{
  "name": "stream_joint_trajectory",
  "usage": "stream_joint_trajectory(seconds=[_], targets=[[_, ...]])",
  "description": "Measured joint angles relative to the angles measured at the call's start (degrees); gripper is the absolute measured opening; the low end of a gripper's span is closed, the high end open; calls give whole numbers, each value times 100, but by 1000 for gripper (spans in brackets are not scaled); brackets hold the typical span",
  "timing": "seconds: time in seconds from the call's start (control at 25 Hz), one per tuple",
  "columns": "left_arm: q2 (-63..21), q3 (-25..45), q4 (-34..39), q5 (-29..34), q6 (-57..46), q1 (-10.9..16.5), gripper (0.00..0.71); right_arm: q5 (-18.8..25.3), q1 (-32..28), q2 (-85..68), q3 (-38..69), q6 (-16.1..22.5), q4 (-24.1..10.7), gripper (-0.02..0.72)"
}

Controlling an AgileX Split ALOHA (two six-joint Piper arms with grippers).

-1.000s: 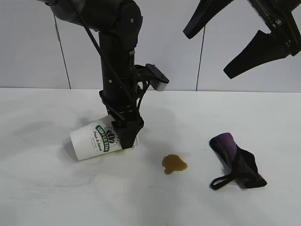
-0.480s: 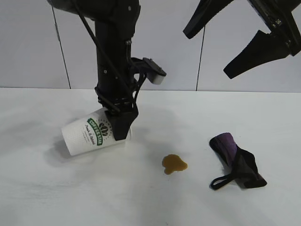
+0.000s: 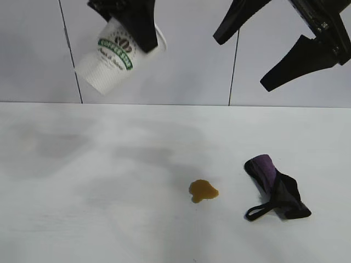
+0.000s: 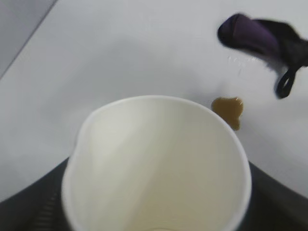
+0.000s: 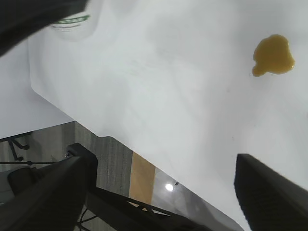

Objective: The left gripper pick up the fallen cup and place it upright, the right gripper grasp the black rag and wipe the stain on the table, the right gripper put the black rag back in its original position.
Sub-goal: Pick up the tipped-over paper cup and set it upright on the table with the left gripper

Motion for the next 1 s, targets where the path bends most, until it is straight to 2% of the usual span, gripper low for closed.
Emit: stream_joint_trajectory(seconds=[0.2,0.32,0.6,0.76,1.0], targets=[[-320,17,-1390,169,968,535,528,0,0,0,0,0,5,578],[-348,295,-2229,271,1768,771,528,4,0,0,0,0,2,578],[-343,1677,-3678,189,3509,1277,528,11,0,0,0,0,2,578],[-343,2618,-4813,46,4678,1554,528,11,0,0,0,0,2,578],[-343,3822,-6274,-260,6473,1694,528,11,0,0,0,0,2,578]])
